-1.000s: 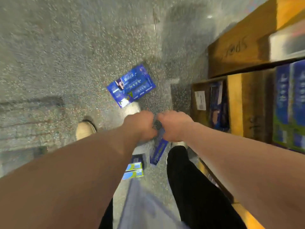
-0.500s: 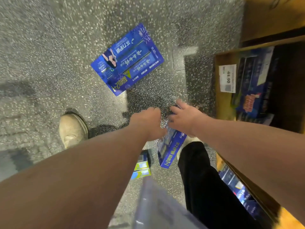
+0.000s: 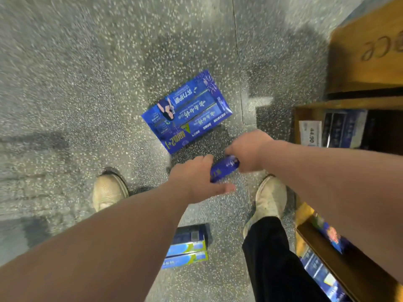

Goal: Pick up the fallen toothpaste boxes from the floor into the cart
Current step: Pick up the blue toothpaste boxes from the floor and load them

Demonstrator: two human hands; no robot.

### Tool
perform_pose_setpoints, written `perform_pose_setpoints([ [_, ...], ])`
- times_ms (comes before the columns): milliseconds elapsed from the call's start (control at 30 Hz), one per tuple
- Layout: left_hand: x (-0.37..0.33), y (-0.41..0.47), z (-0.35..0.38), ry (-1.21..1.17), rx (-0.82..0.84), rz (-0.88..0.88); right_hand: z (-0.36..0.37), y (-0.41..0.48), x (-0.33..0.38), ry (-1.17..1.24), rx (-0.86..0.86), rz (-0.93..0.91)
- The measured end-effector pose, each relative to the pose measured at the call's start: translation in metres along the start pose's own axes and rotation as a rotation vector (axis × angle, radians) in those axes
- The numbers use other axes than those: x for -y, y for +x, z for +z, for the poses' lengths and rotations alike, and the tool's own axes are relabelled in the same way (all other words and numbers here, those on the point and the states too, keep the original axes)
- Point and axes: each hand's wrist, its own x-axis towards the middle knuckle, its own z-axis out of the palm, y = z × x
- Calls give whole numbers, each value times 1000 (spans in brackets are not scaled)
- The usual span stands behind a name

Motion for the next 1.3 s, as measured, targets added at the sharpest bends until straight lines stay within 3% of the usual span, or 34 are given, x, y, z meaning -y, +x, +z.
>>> perform_pose_setpoints([
  [233, 42, 30, -58, -72, -281, -130, -109, 39, -12, 65, -119, 80],
  [367, 70, 62, -75, -129, -283, -108, -145, 71, -16, 14, -36, 139],
  [533, 93, 98, -86, -24, -373, -79, -162, 108, -26, -50, -35, 221],
  [667, 106, 123, -87, 56, -417, -49, -158, 123, -42, -133, -68, 165],
  [800, 111, 130, -80, 145, -541, -49, -153, 127, -55, 43, -187, 93],
  [867, 113, 127, -76, 98, -605, -118, -153, 130, -57, 130, -166, 67],
  [933, 118, 125, -75, -9, -571, -149, -154, 131, -56, 119, -129, 71],
  [1100, 119, 124, -86, -35, -304, -204, -153, 135, -55, 30, -135, 99],
  [1300, 112, 123, -99, 21, -277, -242, -151, 135, -48, 21, -148, 133],
])
